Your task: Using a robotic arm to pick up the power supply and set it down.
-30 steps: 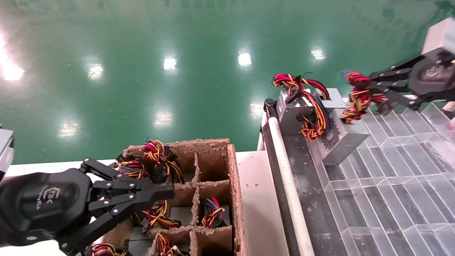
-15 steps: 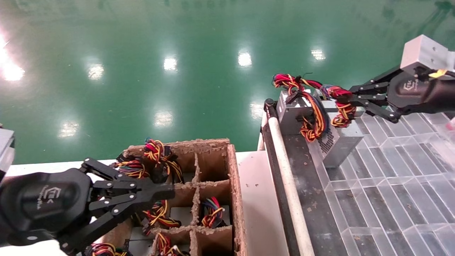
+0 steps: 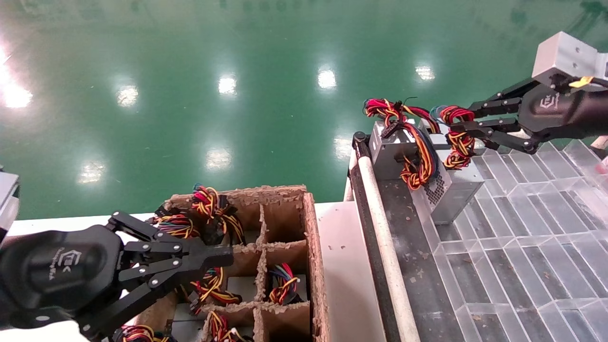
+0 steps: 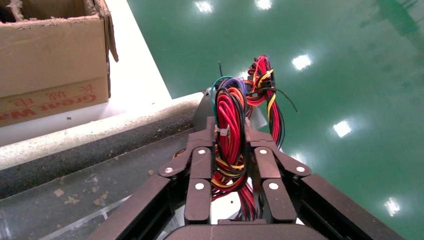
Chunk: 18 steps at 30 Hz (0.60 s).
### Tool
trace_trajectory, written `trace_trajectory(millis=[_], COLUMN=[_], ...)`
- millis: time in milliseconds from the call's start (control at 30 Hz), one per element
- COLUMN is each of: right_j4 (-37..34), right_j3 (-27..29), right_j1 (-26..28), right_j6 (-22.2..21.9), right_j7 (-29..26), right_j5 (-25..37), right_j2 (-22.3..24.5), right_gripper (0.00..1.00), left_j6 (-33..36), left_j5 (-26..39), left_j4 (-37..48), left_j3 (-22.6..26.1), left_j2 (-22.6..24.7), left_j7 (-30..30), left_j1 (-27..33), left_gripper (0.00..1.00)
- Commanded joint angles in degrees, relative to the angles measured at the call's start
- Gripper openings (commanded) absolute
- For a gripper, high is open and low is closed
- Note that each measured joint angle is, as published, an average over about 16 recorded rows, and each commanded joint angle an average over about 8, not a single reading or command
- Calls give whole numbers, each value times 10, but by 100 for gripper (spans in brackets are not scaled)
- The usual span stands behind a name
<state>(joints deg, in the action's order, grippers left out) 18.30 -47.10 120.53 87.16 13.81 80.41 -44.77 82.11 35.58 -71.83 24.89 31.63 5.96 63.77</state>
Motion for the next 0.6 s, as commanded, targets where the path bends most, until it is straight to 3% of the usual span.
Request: trace_trajectory(millis=[33, 300, 600], right_j4=[2, 35, 79], right_j3=[-1, 12, 58], right_j1=[3, 21, -2], right_j6=[0, -6, -13], right_j7=[-3, -21, -20], right_j5=[2, -13, -88], right_j2=[0, 16, 35], right_gripper=[100, 100, 100], left_j6=[0, 0, 0], left_j5=[0, 0, 0], left_j4=[0, 0, 0], left_j3=[0, 0, 0], left_j2=[0, 0, 0], left_j7=[0, 0, 0], left_j1=[0, 0, 0], left_gripper=[0, 0, 0])
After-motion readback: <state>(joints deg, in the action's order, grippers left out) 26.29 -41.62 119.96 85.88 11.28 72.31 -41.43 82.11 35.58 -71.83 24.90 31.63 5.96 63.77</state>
